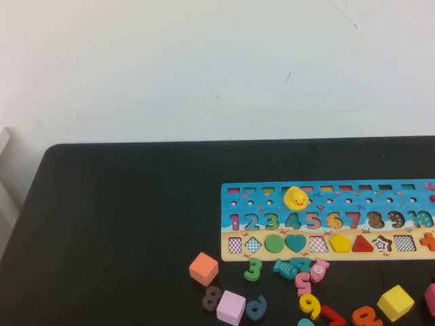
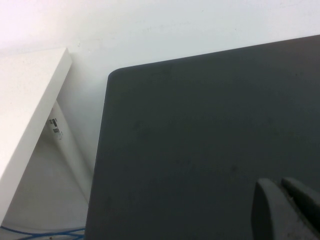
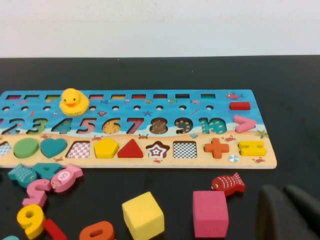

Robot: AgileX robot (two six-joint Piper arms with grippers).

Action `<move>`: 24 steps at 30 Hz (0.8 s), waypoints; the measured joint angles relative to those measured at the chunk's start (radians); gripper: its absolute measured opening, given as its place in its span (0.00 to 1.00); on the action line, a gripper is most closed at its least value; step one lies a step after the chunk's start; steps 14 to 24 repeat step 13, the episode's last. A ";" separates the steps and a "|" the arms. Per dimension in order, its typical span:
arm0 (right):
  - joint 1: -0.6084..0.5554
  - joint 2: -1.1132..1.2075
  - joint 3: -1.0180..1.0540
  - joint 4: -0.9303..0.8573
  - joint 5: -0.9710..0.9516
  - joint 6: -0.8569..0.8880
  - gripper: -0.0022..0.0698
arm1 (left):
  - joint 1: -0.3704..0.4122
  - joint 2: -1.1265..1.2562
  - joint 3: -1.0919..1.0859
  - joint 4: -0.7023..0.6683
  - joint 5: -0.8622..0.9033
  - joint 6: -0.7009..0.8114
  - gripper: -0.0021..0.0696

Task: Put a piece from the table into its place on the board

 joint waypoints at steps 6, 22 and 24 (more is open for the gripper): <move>-0.002 0.000 0.000 0.000 0.000 0.000 0.06 | 0.000 0.000 0.000 0.000 0.000 0.000 0.03; -0.021 0.000 0.000 0.000 0.000 0.000 0.06 | 0.000 0.000 0.000 0.000 0.000 0.000 0.03; -0.021 0.000 0.000 0.000 0.000 0.000 0.06 | 0.000 0.000 0.000 0.000 0.000 0.000 0.03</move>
